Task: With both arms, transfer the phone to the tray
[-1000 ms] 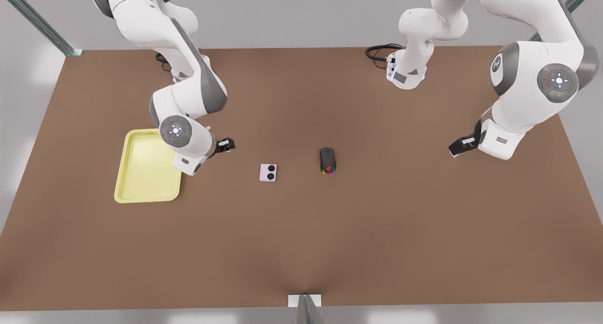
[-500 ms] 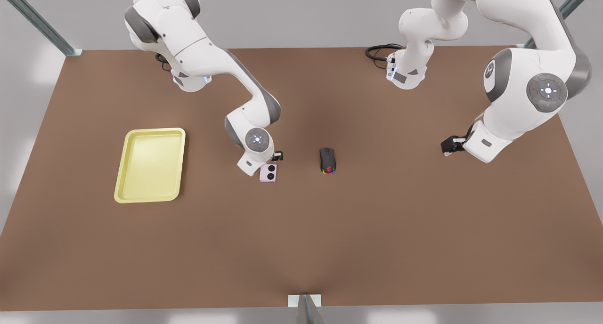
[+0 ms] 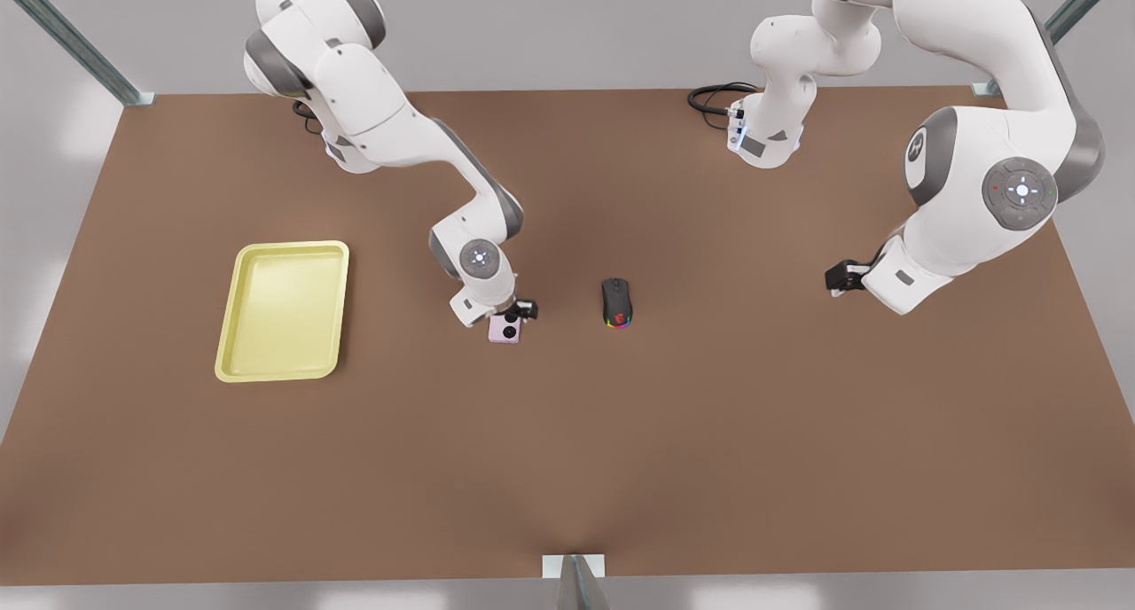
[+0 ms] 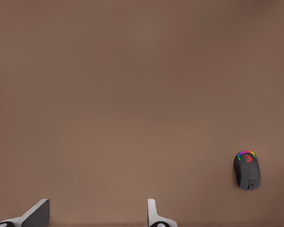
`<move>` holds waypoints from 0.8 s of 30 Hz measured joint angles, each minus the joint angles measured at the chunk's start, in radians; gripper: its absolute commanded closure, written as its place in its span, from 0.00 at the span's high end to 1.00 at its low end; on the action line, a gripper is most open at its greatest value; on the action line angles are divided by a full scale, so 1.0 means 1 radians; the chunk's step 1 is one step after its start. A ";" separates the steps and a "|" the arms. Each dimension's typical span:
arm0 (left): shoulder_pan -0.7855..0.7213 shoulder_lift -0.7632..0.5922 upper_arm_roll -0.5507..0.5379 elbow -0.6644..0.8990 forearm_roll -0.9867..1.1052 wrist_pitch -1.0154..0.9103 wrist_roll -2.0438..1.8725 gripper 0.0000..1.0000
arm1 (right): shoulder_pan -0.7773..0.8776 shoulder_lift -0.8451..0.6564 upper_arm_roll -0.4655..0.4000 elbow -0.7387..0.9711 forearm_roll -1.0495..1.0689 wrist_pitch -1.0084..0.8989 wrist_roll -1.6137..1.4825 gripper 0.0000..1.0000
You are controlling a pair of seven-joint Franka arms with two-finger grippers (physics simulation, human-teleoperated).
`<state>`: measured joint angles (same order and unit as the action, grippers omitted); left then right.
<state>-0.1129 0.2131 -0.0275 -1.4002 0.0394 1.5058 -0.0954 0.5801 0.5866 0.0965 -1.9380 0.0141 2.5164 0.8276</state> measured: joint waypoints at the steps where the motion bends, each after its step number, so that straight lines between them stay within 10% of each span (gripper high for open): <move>1: 0.000 0.002 0.000 0.000 0.000 0.000 0.004 1.00 | 0.000 0.001 -0.001 0.000 -0.001 0.010 0.007 1.00; 24: 0.001 0.015 0.003 0.001 -0.013 0.013 0.052 1.00 | -0.002 0.040 -0.005 0.018 -0.059 0.000 -0.043 1.00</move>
<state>-0.1120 0.2281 -0.0244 -1.3995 0.0267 1.5191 -0.0431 0.5781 0.6268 0.0920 -1.9204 -0.0450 2.5160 0.7849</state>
